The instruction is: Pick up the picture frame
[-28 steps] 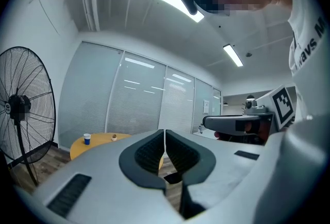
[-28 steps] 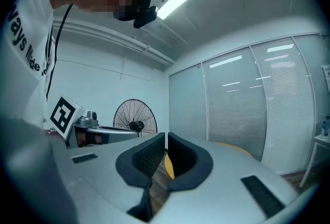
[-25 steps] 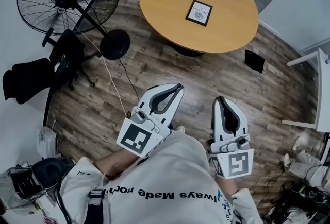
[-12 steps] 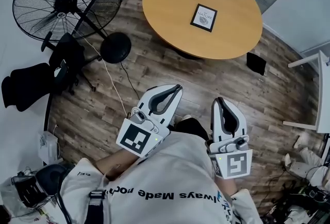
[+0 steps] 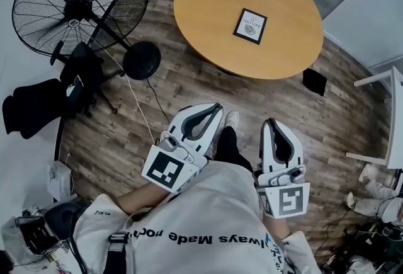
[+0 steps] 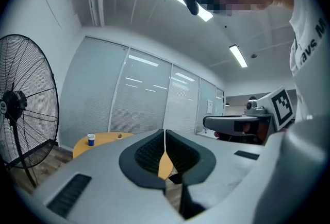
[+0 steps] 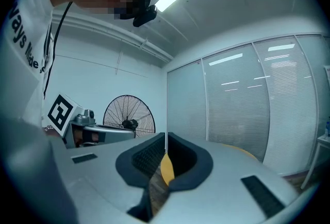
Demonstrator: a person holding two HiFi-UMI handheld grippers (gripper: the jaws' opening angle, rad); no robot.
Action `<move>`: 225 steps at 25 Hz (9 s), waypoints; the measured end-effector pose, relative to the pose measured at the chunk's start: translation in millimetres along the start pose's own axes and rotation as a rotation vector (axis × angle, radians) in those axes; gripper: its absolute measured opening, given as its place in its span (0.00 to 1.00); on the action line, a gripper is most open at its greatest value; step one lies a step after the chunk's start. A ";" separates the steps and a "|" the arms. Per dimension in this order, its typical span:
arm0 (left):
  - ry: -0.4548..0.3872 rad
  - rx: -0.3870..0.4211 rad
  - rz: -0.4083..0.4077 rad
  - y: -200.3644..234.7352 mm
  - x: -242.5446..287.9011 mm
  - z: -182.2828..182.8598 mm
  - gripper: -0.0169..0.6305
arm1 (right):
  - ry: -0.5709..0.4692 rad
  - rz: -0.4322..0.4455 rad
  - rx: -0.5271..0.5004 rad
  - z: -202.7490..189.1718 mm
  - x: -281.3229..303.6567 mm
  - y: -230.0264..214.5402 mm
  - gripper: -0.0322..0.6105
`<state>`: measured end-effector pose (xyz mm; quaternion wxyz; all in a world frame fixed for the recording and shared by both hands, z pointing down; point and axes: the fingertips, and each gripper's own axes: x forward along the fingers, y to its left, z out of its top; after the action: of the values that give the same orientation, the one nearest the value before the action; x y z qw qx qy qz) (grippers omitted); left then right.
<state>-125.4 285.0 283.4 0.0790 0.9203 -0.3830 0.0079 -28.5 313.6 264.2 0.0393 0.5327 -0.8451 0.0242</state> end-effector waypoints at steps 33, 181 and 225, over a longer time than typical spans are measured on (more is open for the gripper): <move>0.044 0.010 0.045 67.1 220.4 22.8 0.08 | 0.024 0.043 0.031 0.6 139.9 -188.7 0.11; 0.860 -0.228 -0.024 336.1 470.0 -398.7 0.20 | 0.817 -0.091 0.296 -448.3 432.1 -336.3 0.27; 0.889 -0.256 0.020 325.4 470.8 -404.0 0.18 | 0.845 -0.126 0.323 -461.2 423.2 -344.0 0.23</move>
<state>-4.0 -211.0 763.1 0.3485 0.8067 -0.3186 0.3552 118.9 -176.8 762.1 0.2983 0.5258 -0.7063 0.3684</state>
